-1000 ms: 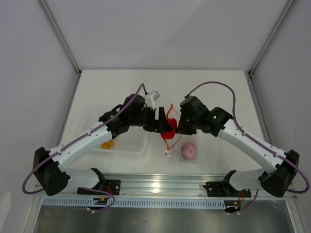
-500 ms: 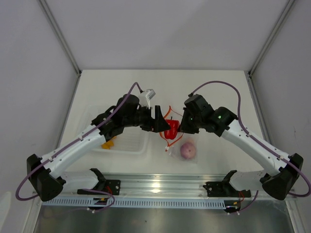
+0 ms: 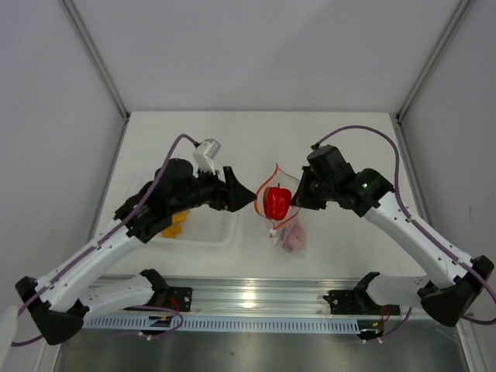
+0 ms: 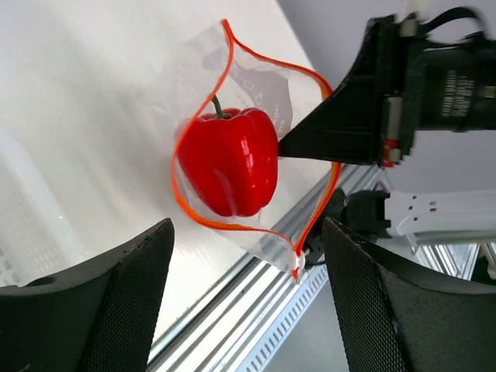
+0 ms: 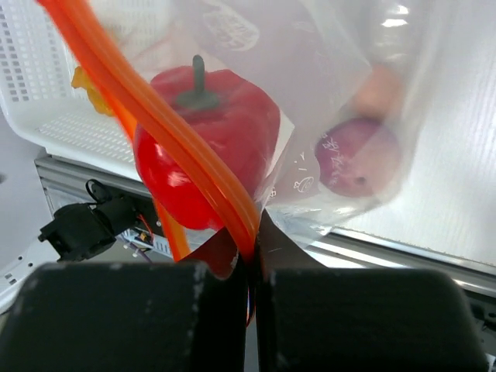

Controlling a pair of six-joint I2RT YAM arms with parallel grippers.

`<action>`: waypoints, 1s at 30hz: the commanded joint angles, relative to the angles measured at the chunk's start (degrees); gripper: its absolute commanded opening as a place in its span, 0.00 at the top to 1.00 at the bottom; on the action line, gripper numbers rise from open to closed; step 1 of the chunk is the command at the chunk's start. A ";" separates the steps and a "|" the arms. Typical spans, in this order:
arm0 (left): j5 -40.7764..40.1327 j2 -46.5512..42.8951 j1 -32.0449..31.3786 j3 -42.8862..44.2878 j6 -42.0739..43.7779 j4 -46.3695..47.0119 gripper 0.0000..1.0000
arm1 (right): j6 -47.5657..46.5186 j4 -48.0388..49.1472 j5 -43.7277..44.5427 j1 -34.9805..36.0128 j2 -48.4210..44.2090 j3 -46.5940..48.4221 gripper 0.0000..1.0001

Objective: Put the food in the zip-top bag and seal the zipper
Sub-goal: Place the fake vegetable in the zipper food storage bag, then pick up the fake vegetable from the bin.

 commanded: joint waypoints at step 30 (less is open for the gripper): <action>-20.37 12.96 36.25 3.37 -19.58 -32.23 0.01 | -6.54 -0.43 -1.08 -5.11 -2.12 -1.43 1.00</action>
